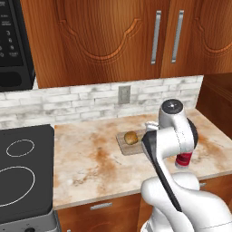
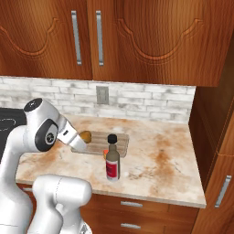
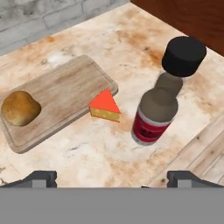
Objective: Retrieve the reheated potato from the microwave, then place the potato, cheese, and condiment on the cutting board.
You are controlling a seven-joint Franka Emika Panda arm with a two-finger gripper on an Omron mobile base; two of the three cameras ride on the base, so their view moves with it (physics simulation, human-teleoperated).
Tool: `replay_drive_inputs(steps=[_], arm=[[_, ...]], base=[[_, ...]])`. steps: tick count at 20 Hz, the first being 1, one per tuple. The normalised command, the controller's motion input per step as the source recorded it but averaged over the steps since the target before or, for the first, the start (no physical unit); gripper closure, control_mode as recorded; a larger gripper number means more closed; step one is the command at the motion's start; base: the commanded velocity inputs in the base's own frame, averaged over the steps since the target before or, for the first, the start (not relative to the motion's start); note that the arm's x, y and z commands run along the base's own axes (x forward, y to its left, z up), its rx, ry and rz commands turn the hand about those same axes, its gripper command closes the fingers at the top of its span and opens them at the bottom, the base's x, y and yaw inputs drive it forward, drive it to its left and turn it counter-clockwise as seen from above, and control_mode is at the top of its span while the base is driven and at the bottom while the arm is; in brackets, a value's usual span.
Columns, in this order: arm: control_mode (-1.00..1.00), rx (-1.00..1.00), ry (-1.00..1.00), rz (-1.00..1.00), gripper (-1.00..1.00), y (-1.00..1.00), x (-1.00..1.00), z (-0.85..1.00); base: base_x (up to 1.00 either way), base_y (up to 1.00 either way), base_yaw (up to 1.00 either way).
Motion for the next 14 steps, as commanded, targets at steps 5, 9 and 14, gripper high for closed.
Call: replay_drive_inputs(steps=[5,9,14], arm=[[-1.0,-0.01,-0.03,0.0,-1.0,-0.31,-0.24,0.11],[-1.0,0.0,-0.06,0.0,-1.0,-0.34,-0.19,0.07],[-1.0,0.0,-0.02,0.0,-1.0,-0.28,-0.18,0.07]], base=[[0.0,0.0,0.0],[0.0,0.0,0.0],[0.0,0.0,0.0]])
